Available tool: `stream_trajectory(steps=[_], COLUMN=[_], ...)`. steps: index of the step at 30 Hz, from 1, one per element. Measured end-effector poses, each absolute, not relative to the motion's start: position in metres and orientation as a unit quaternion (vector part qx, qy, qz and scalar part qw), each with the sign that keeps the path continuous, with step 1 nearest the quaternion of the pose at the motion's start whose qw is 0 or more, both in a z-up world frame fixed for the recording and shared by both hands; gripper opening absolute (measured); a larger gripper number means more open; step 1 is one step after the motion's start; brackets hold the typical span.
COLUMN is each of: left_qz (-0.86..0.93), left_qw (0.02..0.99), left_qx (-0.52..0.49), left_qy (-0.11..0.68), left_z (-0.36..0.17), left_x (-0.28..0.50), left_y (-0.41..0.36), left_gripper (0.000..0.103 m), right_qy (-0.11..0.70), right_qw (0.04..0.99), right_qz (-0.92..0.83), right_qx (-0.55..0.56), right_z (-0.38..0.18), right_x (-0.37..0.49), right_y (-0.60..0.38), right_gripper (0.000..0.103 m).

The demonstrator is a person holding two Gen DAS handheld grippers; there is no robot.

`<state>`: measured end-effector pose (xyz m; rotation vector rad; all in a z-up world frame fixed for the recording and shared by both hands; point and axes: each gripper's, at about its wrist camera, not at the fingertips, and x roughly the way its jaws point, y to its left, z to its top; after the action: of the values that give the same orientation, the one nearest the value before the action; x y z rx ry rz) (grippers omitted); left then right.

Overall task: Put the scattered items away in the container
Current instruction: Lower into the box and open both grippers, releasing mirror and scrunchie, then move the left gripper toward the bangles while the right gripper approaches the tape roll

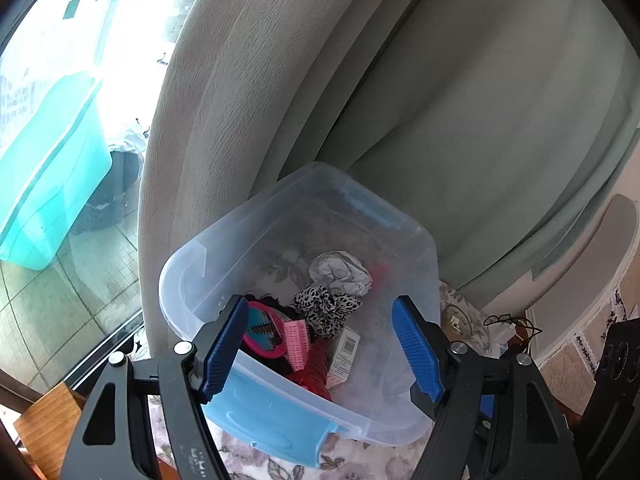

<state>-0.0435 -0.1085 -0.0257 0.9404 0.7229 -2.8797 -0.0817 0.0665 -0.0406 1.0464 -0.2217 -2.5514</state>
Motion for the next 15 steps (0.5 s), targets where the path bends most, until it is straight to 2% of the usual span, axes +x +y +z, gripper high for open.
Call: stream_trajectory(steps=[8,11,15], left_qz=[-0.943,-0.947,-0.95], left_qw=[-0.021,-0.034,-0.052], left_qx=[0.281,0.277,0.276], left_qy=[0.175,0.157,0.135], left_z=[0.014,0.027,0.039], left_x=[-0.026,-0.02,-0.014], left_y=[-0.049,-0.026,0.0], left_gripper=[0.075,0.075,0.075], right_qy=[-0.125,-0.141,-0.158], right_qw=[0.153,0.136,0.118], right_qz=[-0.928,-0.934,-0.941], right_qx=[0.315,0.298,0.276], right_z=[-0.01,-0.003,0.004], right_x=[-0.045,-0.031,-0.015], right_y=[0.119,0.141,0.174], right_gripper=[0.058,0.063,0.064])
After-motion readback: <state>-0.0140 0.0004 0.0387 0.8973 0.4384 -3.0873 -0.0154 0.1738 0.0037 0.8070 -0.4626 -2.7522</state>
